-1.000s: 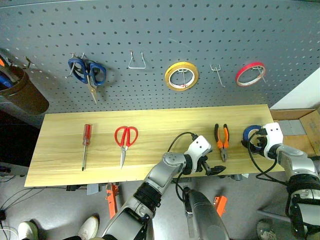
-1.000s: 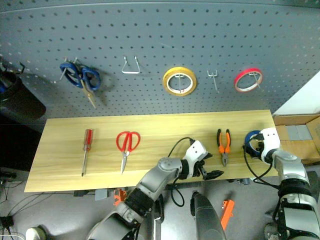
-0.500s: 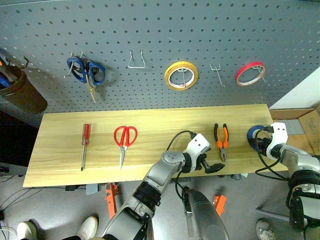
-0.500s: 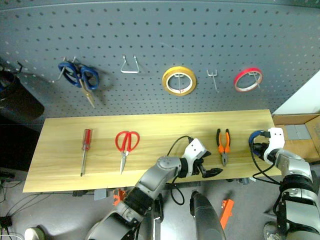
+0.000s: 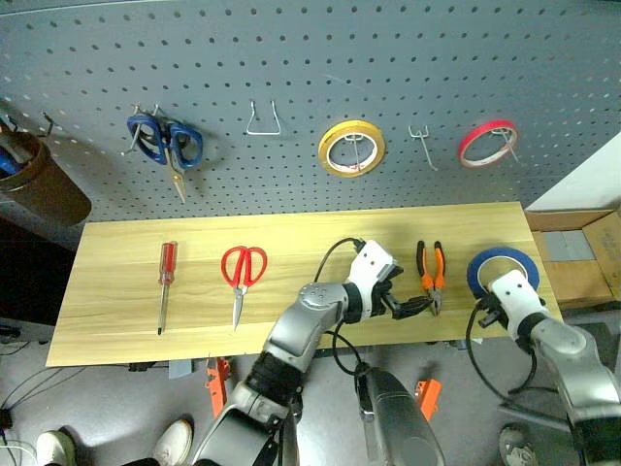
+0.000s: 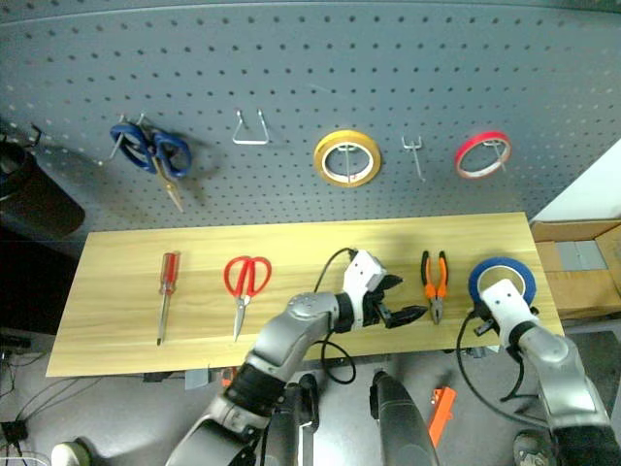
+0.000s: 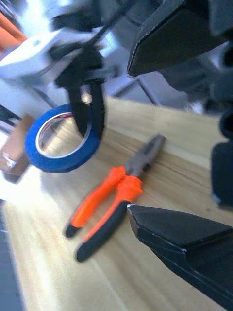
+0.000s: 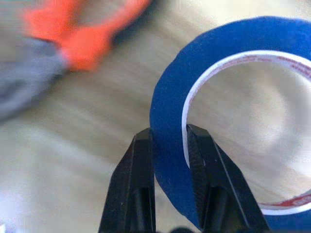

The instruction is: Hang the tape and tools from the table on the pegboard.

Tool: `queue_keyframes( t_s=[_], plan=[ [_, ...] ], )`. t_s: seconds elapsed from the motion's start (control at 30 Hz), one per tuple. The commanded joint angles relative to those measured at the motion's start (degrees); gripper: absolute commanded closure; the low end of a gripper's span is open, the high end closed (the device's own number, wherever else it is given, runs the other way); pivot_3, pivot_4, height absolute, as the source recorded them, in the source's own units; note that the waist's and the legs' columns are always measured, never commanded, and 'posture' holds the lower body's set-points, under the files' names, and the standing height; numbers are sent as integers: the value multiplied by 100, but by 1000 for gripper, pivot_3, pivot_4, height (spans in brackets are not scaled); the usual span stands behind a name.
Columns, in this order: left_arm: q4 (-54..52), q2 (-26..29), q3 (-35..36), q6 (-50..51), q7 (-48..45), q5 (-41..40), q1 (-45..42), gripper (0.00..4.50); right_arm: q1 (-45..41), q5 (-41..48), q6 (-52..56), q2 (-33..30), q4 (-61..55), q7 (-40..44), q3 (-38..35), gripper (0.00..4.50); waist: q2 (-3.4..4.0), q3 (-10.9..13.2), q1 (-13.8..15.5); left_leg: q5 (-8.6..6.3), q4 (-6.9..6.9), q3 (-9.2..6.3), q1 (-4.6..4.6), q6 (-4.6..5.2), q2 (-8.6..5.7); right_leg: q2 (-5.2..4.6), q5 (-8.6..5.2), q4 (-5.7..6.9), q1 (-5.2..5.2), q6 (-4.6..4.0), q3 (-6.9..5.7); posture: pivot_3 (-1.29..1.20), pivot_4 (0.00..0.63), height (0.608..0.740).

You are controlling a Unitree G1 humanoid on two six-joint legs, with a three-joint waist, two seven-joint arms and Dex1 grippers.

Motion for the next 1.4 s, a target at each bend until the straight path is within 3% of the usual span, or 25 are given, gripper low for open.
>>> queue_keyframes(
  t_s=[0.03, 0.17, 0.33, 0.7, 1.0, 1.4],
  plan=[
    [-1188, 76, 411, 816, 79, -729, 236, 0, 405, -657, -220, 181, -1269, -498, 250, 4094, 8, -10, -2, 1, 2, -2, 2, -1, 1, 2, 0, 2, 0, 0, -1, -20, 319, 740],
    [-2211, 304, 1014, 1687, 374, -1394, 403, 0, 352, -1347, -440, 446, -1765, -954, 632, 4094, 8, -64, 0, 5, 4, -15, 1, -7, 0, 4, 1, 6, 1, 2, -10, -10, 287, 740],
    [-2975, 758, 1491, 2261, 490, -2026, 378, 0, -233, -1963, -1412, 277, -1274, -1352, 885, 4094, -14, -214, 25, 6, 14, -13, 0, -5, -11, 3, 8, 6, 3, 12, -7, 11, 246, 740],
    [-2623, 1466, 2126, 2124, 680, -2358, -140, 0, -1415, -2110, -2947, 117, -40, -1488, 1001, 4094, -70, -513, 66, 7, 18, -17, -2, -4, -12, 4, 10, 5, 12, 7, -13, 50, 186, 740],
    [-1934, 1419, 1904, 1496, 718, -2166, -611, 0, -2383, -1501, -3643, 54, 1330, -853, 1049, 4094, -82, -528, 72, 12, 83, -20, -1, 8, -11, 4, 23, 63, 18, -15, -14, 68, 188, 740],
    [-1933, 1279, 1646, 1391, 808, -2198, -528, 0, -3184, -38, -3462, 26, 2730, 1090, 1020, 4094, -82, -529, 62, 24, 100, -23, 7, 26, -6, 5, 46, 96, 21, -51, -17, 60, 202, 740]
  ],
)
